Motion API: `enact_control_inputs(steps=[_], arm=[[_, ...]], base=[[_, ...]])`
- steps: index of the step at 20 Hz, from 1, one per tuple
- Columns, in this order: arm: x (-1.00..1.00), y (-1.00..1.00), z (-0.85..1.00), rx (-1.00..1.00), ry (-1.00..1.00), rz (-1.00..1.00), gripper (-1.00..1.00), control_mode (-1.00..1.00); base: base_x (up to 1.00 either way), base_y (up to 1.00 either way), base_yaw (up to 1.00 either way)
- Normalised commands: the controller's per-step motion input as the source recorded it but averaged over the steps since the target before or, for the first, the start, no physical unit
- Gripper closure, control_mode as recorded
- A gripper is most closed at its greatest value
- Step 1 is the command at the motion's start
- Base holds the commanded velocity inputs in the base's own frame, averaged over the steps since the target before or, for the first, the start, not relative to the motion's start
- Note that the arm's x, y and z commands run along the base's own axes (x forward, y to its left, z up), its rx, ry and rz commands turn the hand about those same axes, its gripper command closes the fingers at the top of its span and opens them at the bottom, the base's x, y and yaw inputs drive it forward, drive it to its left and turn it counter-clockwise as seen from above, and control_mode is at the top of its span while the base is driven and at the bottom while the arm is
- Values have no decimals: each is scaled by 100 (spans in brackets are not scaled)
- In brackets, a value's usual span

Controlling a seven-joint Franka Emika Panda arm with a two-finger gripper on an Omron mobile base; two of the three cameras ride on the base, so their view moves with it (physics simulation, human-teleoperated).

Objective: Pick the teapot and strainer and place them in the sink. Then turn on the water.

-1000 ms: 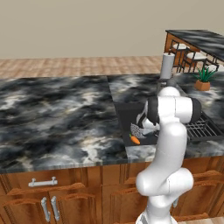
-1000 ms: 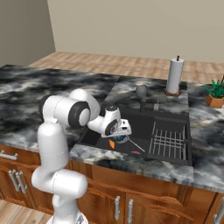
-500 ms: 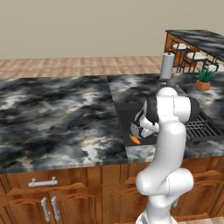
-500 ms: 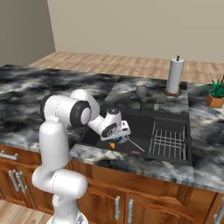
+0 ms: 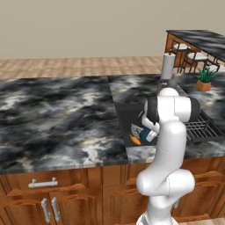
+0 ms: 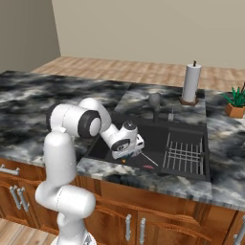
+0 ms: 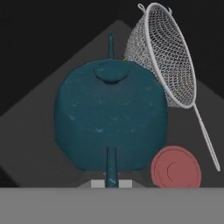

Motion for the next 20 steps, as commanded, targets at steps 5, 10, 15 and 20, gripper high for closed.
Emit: enact_control_inputs(steps=[5,10,15,20], arm=[[0,0,-10,0,6,10,100,-100],[0,0,-7,0,7,8,100,-100],[8,0,-2,0,10,4,100,-100],[21,0,0,0,19,1,100,-100]], base=[[0,0,0],[0,0,0],[0,0,0],[0,0,0]])
